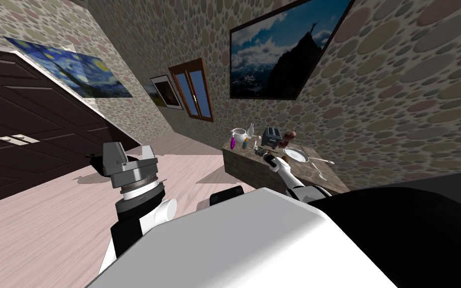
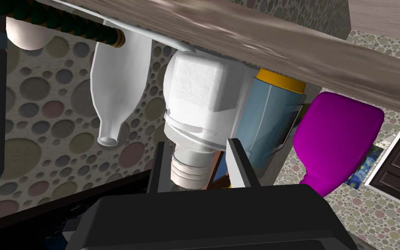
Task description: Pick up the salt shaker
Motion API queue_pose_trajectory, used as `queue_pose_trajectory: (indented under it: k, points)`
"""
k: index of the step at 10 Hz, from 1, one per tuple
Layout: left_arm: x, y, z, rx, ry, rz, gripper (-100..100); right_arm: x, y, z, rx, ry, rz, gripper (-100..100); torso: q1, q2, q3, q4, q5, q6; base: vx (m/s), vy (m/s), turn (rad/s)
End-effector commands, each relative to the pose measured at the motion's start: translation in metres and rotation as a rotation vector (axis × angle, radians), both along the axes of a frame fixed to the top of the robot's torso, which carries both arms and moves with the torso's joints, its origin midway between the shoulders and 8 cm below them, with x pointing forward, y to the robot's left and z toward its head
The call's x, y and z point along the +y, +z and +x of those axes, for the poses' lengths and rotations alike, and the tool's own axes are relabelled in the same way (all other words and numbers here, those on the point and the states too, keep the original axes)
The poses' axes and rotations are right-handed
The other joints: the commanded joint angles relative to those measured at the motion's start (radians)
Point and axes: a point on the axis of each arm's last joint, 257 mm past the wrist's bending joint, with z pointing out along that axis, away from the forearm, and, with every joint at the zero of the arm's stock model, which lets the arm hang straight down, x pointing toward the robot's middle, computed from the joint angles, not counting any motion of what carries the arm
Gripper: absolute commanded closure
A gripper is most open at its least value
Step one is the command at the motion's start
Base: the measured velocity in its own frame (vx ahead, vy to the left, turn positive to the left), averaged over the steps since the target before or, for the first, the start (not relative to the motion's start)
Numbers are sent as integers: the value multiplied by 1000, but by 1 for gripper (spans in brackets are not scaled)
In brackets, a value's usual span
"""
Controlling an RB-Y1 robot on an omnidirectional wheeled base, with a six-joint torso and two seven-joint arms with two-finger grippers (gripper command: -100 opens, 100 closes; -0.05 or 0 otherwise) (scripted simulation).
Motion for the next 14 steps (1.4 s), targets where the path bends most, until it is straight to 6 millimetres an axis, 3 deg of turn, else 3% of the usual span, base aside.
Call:
queue_pose_trajectory:
  k: [1, 2, 3, 5, 6, 8, 9, 10, 11, 12, 13, 14]
  points:
    - [0, 0, 0, 0, 0, 0, 0, -18, 0, -13, 8, -52, -3, 100, 0, 0, 0, 0, 0, 0, -83, -56, 412]
    - [0, 0, 0, 0, 0, 0, 0, -19, -3, -18, 14, -53, -5, 100, 0, 0, 0, 0, 0, -1, -43, -33, 116]
    - [0, 0, 0, 0, 0, 0, 0, -40, 6, -28, 1, -114, -1, 100, 0, -1, -1, 0, 0, 2, -91, -37, 330]
    - [0, 0, 0, 0, 0, 0, 0, -45, -2, -39, 19, -131, -5, 100, 0, 1, 0, 0, 0, 0, -67, -29, 223]
    - [0, 0, 0, 0, 0, 0, 0, -66, 8, -50, 8, -192, -3, 100, 1, -1, -1, 0, 0, 2, -80, -26, 387]
    - [0, 0, 0, 0, 0, 0, 0, -70, 0, -62, 27, -205, -6, 100, 0, 0, 0, 0, 0, 0, -67, -32, 195]
    - [0, 0, 0, 0, 0, 0, 0, -90, 13, -70, 12, -268, -4, 100, 0, -1, -1, -1, 0, 3, -97, -21, 316]
    - [0, 0, 0, 0, 0, 0, 0, -93, 3, -85, 38, -277, -7, 100, 1, 1, 1, 1, 1, 0, -103, -22, 351]
    - [0, 0, 0, 0, 0, 0, 0, -110, 15, -97, 27, -332, -10, 100, 1, 2, 1, 0, 0, 1, -133, -10, 379]
    - [0, 0, 0, 0, 0, 0, 0, -114, 8, -107, 46, -344, -8, 100, 1, 3, 2, 1, 0, 0, -119, -15, 415]
    - [0, 0, 0, 0, 0, 0, 0, -109, 9, -101, 37, -331, -8, 100, 1, 3, 2, 1, 0, 0, -44, -11, 75]
    - [0, 0, 0, 0, 0, 0, 0, -110, 9, -102, 39, -333, -8, 0, 1, -1, 0, 0, 1, 2, -9, -1, -14]
